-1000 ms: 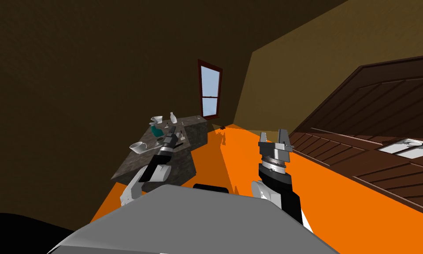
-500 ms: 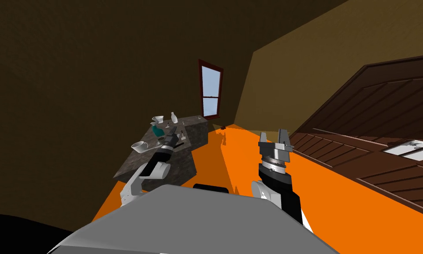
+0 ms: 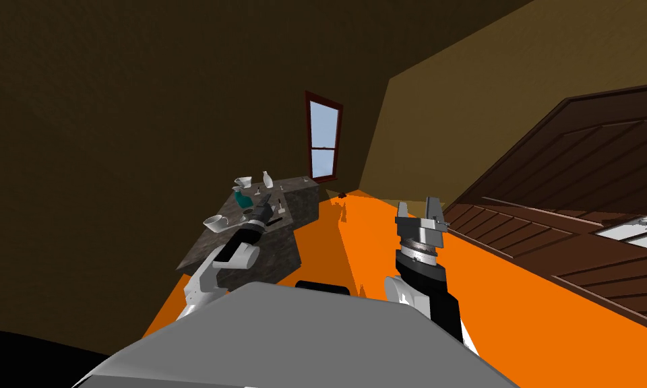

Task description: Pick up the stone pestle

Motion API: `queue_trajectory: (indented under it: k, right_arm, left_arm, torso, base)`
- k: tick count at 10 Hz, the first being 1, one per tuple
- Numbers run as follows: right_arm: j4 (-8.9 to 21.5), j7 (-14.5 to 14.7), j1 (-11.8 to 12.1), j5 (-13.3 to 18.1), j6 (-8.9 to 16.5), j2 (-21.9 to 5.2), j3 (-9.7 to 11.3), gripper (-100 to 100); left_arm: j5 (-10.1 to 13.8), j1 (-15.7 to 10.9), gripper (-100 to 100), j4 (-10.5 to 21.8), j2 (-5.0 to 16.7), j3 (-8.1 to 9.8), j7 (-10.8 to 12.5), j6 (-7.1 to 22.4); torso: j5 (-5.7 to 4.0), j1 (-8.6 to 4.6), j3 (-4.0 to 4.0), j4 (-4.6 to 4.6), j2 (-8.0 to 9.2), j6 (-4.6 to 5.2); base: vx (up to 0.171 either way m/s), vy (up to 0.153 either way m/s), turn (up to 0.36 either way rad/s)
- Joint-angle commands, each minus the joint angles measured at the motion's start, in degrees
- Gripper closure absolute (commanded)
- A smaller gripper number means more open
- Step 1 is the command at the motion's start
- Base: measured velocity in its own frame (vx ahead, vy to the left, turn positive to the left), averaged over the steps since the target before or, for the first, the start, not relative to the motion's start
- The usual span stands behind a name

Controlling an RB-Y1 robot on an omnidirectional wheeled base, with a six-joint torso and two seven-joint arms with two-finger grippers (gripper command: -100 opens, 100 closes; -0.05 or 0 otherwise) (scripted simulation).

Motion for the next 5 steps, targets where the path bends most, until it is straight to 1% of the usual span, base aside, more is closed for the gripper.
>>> queue_trajectory:
  k: [1, 2, 4, 5]
  right_arm:
    - [0.0, 0.0, 0.0, 0.0, 0.0, 0.0, 0.0, 0]
    - [0.0, 0.0, 0.0, 0.0, 0.0, 0.0, 0.0, 0]
    - [0.0, 0.0, 0.0, 0.0, 0.0, 0.0, 0.0, 0]
    - [0.0, 0.0, 0.0, 0.0, 0.0, 0.0, 0.0, 0]
  left_arm:
    - [0.1, -0.3, -100, 0.2, 0.1, -0.01, 0.1, 2.5]
    - [1.5, -1.4, -100, 0.6, 1.2, 0.54, 1.4, 4.5]
    - [1.5, -1.4, -100, 0.6, 1.2, 0.54, 1.4, 7.3]
    - [2.8, -2.5, -100, 1.0, 2.3, 1.08, 2.7, 9.1]
  torso:
    - [0.0, 0.0, 0.0, 0.0, 0.0, 0.0]
    - [0.0, -0.01, 0.0, 0.0, 0.0, 0.0]
    - [0.0, 0.0, 0.0, 0.0, -0.01, 0.0]
    - [0.0, -0.01, 0.0, 0.0, 0.0, 0.0]
  base:
    - [0.0, 0.0, 0.0]
    - [0.0, 0.003, 0.035]
    - [0.001, 0.001, 0.011]
    - [0.001, 0.003, 0.038]
